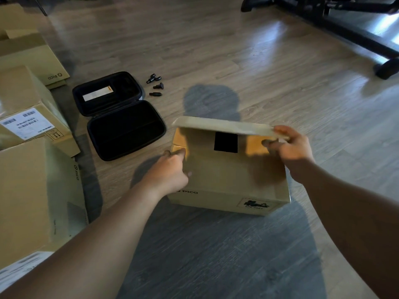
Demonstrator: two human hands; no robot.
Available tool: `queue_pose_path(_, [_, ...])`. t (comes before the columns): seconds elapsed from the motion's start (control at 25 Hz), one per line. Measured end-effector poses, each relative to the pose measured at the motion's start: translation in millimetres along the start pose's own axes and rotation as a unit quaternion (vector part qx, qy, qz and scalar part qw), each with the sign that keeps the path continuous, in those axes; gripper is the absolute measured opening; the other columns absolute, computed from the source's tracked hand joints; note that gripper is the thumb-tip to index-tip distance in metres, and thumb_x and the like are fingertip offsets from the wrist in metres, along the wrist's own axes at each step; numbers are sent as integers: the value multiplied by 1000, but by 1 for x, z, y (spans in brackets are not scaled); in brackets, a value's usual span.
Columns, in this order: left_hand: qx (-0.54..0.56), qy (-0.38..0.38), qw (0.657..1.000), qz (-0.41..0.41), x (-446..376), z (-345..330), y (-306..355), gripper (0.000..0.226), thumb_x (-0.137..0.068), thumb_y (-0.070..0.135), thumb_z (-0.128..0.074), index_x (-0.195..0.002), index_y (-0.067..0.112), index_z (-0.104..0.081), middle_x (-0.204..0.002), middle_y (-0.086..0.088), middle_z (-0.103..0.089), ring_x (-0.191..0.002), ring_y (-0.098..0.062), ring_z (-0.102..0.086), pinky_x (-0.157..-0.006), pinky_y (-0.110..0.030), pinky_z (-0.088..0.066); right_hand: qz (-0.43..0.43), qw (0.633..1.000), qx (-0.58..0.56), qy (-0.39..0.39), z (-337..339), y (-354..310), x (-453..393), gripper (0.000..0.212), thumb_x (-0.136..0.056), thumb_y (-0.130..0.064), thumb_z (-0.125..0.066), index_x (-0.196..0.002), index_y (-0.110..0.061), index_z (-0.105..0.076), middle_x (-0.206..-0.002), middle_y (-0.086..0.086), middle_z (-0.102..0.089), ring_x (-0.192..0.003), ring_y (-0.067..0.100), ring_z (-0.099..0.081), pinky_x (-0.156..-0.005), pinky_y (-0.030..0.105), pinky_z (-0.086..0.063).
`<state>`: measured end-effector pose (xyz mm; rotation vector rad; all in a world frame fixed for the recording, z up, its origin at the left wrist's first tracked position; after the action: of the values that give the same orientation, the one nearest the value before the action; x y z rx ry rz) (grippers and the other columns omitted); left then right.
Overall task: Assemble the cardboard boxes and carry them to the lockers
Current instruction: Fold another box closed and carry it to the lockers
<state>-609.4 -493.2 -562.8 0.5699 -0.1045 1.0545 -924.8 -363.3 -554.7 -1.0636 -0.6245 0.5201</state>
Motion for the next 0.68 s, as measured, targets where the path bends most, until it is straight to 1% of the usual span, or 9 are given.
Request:
queue_pose_path(0.04, [-1, 11, 1000, -5, 0, 2, 2, 64, -94, 40, -62, -149, 28, -34, -143, -7, -42, -134, -32, -42, -99, -43, -42, 3, 997, 75, -17, -2, 4, 6, 57, -81, -16, -81, -133, -32, -64, -126, 1, -66, -100, 17, -67, -86, 34, -57])
queue_pose_path(0.12, [8, 33, 999, -9, -1, 8, 3, 53, -90, 40, -67, -136, 26, -44, -127, -5, -51, -120, -29, -50, -90, -40, -44, 21, 973, 222, -54, -11, 10, 17, 60, -87, -29, -74, -143, -37, -56, -143, -3, -55, -119, 21, -59, -103, 39, -51])
queue_pose_path(0.2, [27, 51, 998, 0, -2, 11, 1, 56, -87, 42, -70, -131, 26, -39, -125, -5, -53, -108, -27, -54, -82, -39, -46, 37, 952, 301, -49, -14, 8, 25, 57, -92, -37, -65, -148, -38, -50, -155, -2, -43, -132, 27, -50, -111, 40, -43])
queue_pose_path(0.28, [32, 54, 998, 9, -2, 10, 0, 68, -88, 48, -67, -141, 32, -27, -134, -10, -47, -113, -33, -54, -82, -38, -45, 54, 938, 342, -32, -17, 5, 30, 52, -97, -42, -57, -148, -37, -50, -152, 3, -45, -131, 31, -51, -110, 40, -41])
queue_pose_path(0.36, [29, 35, 999, 21, -4, 6, -3, 79, -91, 54, -61, -152, 43, -12, -146, -14, -36, -126, -37, -49, -88, -39, -43, 56, 934, 353, -13, -19, 7, 34, 49, -98, -45, -52, -147, -38, -50, -141, 7, -53, -122, 31, -56, -105, 41, -46])
queue_pose_path(0.4, [37, 24, 999, 26, -6, 3, -5, 81, -91, 57, -58, -154, 46, -8, -151, -13, -32, -132, -36, -45, -93, -39, -42, 47, 935, 352, -4, -18, 9, 35, 49, -98, -46, -51, -147, -40, -50, -137, 8, -56, -119, 31, -57, -102, 41, -48])
queue_pose_path(0.48, [83, 10, 996, 24, -9, -1, -8, 83, -91, 57, -59, -156, 46, -9, -156, -8, -31, -138, -31, -40, -102, -39, -39, 28, 936, 350, 5, -18, 10, 39, 51, -97, -49, -50, -147, -43, -47, -135, 11, -58, -117, 30, -58, -100, 40, -50])
queue_pose_path(0.56, [138, 10, 990, 16, -11, -2, -9, 87, -89, 50, -67, -157, 42, -13, -157, -1, -35, -139, -26, -40, -109, -41, -40, 19, 943, 332, 3, -20, 10, 41, 56, -94, -50, -52, -149, -42, -46, -138, 11, -57, -119, 30, -58, -101, 40, -50])
queue_pose_path(0.68, [173, 33, 984, 35, -11, 5, -15, 91, -83, 42, -76, -157, 37, -23, -156, 5, -40, -138, -22, -43, -110, -43, -42, 24, 946, 324, -2, -26, 1, 43, 62, -89, -52, -59, -148, -38, -48, -139, 8, -59, -123, 30, -57, -99, 38, -49])
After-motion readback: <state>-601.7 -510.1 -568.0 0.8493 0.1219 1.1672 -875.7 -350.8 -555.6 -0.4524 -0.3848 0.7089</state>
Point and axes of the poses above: each hand's wrist, its own x-axis away from the middle knuckle, its own z-axis out of the back of the hand, y = z × x, the point moved 10 cm from there along -x, towards the middle knuckle
